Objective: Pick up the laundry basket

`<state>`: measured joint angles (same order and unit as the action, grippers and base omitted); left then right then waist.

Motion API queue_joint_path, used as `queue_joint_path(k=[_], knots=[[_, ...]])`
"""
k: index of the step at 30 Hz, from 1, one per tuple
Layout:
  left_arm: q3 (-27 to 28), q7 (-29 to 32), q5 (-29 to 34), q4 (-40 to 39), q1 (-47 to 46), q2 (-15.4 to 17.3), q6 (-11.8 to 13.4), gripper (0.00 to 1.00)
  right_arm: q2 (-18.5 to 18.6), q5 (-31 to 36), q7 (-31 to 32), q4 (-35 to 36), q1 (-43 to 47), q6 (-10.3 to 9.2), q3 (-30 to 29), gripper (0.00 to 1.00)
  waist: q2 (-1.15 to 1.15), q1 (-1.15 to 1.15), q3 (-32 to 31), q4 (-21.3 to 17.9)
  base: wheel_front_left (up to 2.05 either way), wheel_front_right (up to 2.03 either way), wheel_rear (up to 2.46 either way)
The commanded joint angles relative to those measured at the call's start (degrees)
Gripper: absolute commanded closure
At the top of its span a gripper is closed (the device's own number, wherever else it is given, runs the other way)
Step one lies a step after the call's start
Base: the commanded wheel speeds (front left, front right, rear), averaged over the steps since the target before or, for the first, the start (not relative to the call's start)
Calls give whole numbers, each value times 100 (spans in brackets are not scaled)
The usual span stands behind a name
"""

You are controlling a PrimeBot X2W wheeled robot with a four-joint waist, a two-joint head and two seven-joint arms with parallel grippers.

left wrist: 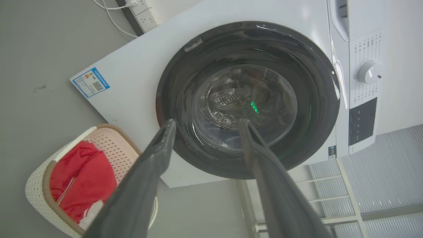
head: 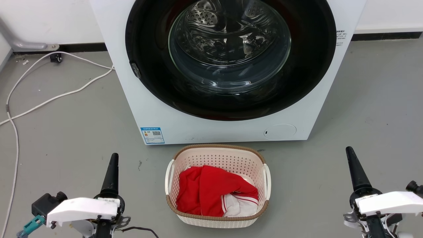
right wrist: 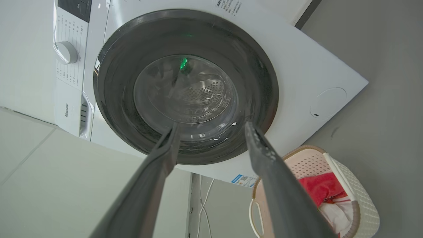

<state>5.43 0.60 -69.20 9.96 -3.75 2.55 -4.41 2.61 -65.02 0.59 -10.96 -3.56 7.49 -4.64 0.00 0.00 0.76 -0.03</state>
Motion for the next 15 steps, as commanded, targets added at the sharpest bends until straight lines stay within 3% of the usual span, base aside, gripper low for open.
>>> queue_joint_path(k=[1,15], knots=[[-34,-70,276,-162,-80,23,48,0,14,308,-66,153,-91,0,26,0,0,0,5,1,0,0,0],[-162,-376,1652,-431,17,27,133,0,18,1807,-374,321,-11,0,142,0,0,0,32,6,0,0,0]])
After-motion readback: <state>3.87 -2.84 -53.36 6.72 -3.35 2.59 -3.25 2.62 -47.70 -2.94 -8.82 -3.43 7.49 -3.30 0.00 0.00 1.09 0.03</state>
